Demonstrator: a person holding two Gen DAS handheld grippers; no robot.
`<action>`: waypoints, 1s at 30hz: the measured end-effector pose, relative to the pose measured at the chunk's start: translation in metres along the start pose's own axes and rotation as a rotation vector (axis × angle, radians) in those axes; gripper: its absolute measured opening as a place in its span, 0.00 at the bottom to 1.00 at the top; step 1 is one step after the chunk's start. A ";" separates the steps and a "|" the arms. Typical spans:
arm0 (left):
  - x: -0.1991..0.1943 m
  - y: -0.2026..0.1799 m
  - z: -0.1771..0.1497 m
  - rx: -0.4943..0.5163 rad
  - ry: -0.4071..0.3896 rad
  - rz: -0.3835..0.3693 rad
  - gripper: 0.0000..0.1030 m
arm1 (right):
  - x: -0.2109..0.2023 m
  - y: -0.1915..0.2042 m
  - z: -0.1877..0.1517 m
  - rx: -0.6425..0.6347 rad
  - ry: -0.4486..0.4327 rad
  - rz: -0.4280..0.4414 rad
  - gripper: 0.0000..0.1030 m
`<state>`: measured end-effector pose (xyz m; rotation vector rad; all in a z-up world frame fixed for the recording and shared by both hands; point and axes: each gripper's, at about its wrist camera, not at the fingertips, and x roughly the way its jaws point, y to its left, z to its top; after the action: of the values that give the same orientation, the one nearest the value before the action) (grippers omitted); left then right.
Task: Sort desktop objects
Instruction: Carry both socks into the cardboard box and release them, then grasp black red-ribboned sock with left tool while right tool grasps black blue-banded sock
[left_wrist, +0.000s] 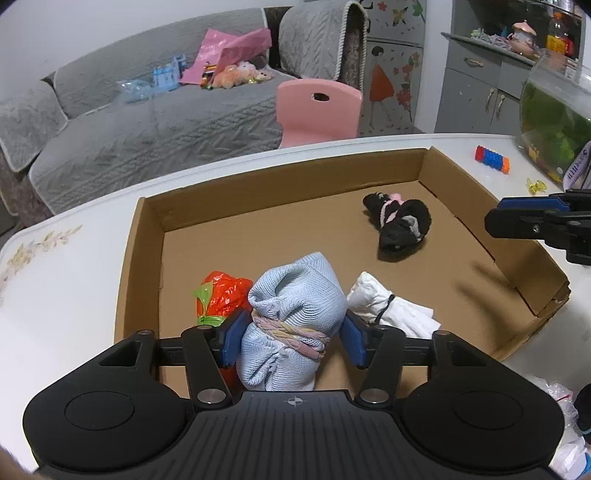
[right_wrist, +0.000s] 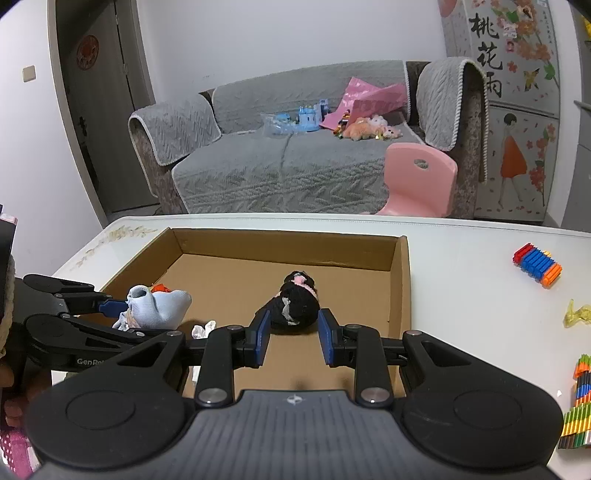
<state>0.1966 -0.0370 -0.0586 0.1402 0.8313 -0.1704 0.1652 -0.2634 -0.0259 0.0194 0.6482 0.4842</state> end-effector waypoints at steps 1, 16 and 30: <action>-0.001 0.000 0.000 0.000 -0.004 -0.002 0.71 | 0.000 0.000 0.000 -0.002 0.000 -0.002 0.27; -0.028 -0.003 0.001 0.030 -0.064 -0.016 0.83 | -0.004 -0.001 -0.002 -0.005 -0.011 -0.015 0.30; -0.141 0.032 -0.055 0.068 -0.213 0.031 1.00 | -0.098 -0.013 -0.033 0.019 -0.303 0.093 0.99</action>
<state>0.0702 0.0180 0.0111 0.1953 0.6111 -0.1817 0.0837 -0.3220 0.0021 0.1388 0.3553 0.5513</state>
